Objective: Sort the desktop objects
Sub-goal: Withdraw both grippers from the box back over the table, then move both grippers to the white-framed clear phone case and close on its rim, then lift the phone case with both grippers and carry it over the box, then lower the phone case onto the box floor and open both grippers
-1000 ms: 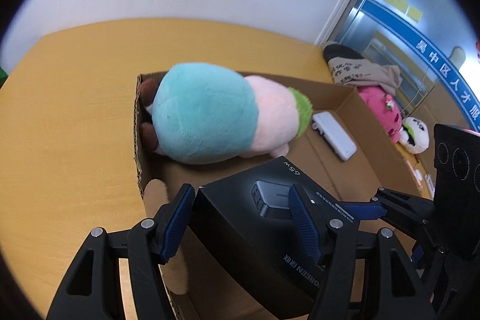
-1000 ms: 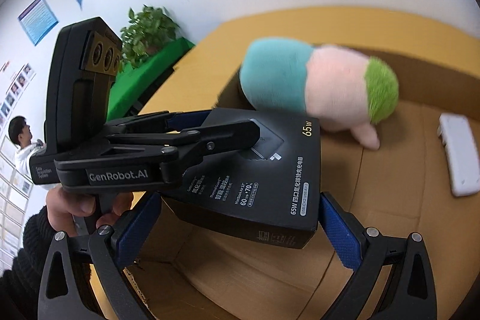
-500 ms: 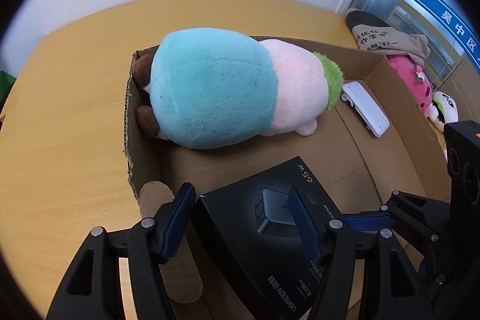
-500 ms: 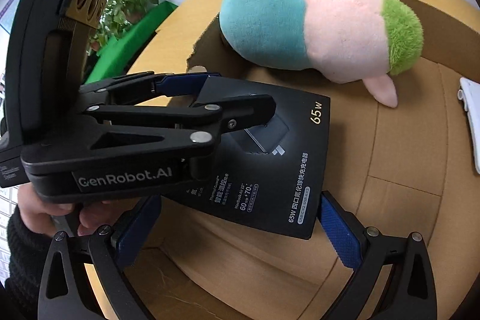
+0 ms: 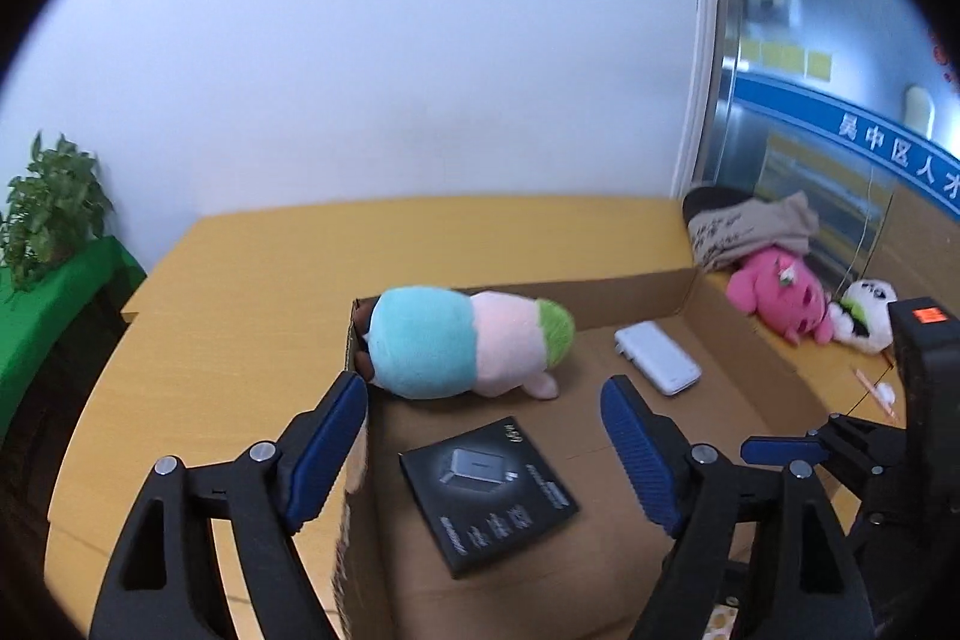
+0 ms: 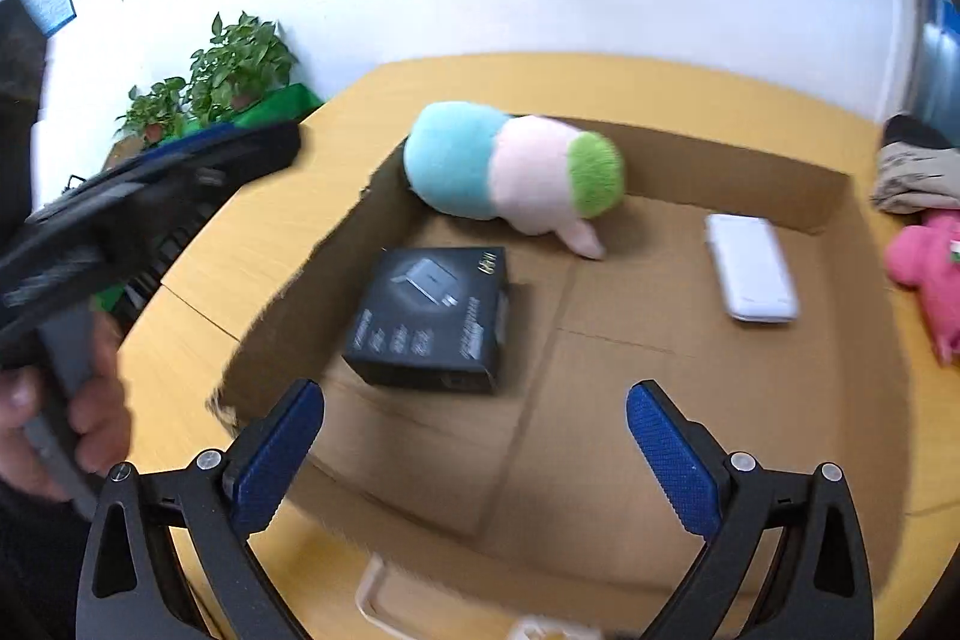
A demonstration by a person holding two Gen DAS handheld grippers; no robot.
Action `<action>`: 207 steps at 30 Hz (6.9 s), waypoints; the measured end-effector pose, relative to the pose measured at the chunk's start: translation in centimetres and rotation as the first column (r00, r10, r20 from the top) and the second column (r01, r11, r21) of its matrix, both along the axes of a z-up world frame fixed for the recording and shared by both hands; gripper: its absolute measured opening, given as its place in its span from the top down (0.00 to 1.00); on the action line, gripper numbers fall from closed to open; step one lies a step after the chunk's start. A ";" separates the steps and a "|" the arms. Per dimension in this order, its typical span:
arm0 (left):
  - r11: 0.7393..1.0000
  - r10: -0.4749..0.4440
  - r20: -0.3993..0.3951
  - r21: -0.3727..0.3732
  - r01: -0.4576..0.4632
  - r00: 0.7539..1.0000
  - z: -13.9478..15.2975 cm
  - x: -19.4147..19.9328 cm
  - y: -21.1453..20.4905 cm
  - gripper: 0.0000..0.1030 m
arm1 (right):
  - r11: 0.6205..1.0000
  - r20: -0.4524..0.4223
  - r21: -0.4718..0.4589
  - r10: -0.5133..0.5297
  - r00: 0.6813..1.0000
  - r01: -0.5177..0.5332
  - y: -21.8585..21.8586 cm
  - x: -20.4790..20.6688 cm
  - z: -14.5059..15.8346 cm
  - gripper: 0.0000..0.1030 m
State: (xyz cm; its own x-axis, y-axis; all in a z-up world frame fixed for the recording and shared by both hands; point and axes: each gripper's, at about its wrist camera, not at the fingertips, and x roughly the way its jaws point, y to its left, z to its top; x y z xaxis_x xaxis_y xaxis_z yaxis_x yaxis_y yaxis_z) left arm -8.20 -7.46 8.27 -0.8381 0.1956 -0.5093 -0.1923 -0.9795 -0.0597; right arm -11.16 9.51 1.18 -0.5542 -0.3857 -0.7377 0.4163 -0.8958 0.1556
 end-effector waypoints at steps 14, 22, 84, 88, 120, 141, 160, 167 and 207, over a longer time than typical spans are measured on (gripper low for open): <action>0.991 -0.062 -0.005 0.120 0.062 0.998 0.1 7.5 5.6 0.97 | 0.998 -0.232 0.022 -0.055 0.971 0.062 5.2 9.5 4.3 0.91; 0.992 -0.012 -0.040 0.124 0.017 0.999 0.9 9.6 5.8 0.18 | 0.992 -0.206 -0.008 -0.122 0.971 0.123 7.3 10.1 4.3 0.01; 0.990 -0.034 0.446 0.136 -0.030 0.895 -17.0 7.5 3.7 0.61 | 0.997 0.143 0.018 -0.079 0.987 0.077 8.6 11.6 -10.4 0.00; 0.997 -0.001 0.439 0.075 -0.036 0.899 -17.1 7.7 3.5 0.82 | 0.996 0.152 0.028 -0.083 0.985 0.080 8.4 11.2 -11.1 0.01; 0.995 -0.013 0.352 0.101 -0.024 0.936 -13.7 11.1 2.1 0.95 | 0.998 0.050 0.038 -0.045 0.998 0.044 6.4 11.9 -10.4 0.88; 0.991 -0.081 -0.021 0.108 0.083 0.996 5.0 6.7 5.6 0.94 | 0.994 -0.326 -0.054 -0.110 0.939 0.097 9.7 8.7 7.5 0.89; 0.996 -0.064 0.099 0.072 0.057 0.993 4.3 -3.8 7.1 0.94 | 0.991 -0.208 -0.059 -0.126 0.970 0.117 11.0 -2.5 8.3 0.90; 0.999 -0.051 0.267 0.028 0.045 0.962 -1.6 -9.4 8.2 0.94 | 0.990 -0.042 0.000 -0.140 0.989 0.140 10.9 -8.0 1.9 0.90; 0.999 0.047 0.356 -0.013 -0.046 0.933 -6.4 -8.2 4.5 0.38 | 0.987 0.197 -0.021 -0.151 0.969 0.158 14.2 -9.8 -5.8 0.06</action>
